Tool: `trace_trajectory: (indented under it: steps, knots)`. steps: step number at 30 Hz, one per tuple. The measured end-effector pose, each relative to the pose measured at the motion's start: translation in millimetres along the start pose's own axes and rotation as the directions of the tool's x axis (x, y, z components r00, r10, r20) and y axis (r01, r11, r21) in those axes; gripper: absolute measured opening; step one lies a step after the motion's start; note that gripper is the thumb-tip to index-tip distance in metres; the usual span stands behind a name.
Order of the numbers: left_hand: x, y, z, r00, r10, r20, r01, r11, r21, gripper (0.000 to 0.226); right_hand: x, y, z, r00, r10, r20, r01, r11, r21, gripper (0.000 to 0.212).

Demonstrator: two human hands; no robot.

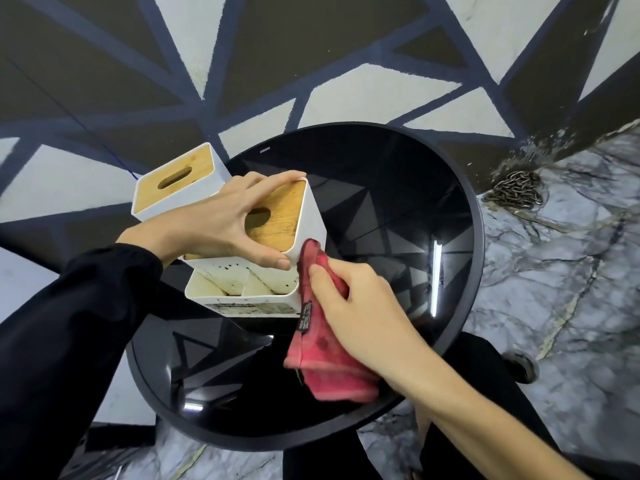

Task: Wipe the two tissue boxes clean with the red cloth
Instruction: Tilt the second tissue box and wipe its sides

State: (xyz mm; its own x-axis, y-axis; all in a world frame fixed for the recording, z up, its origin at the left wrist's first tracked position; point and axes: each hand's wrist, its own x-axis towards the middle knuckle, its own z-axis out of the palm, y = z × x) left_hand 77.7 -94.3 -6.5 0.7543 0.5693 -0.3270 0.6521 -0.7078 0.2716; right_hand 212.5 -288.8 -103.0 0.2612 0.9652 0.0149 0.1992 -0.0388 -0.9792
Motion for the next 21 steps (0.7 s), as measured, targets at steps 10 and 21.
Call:
trace_trajectory:
  steps: [10,21]
  knots:
    - [-1.0,1.7,-1.9,1.000,0.007,0.016,-0.006,0.999,-0.045,0.119,91.9,6.9,-24.0,0.997,0.055,-0.054,-0.053,0.998,0.044,0.041]
    - [0.6,-1.4,-0.7,1.000,-0.002,-0.001,0.002,1.000,-0.007,0.121,16.8,2.1,-9.3,0.997,-0.078,0.021,0.078,0.997,-0.003,0.041]
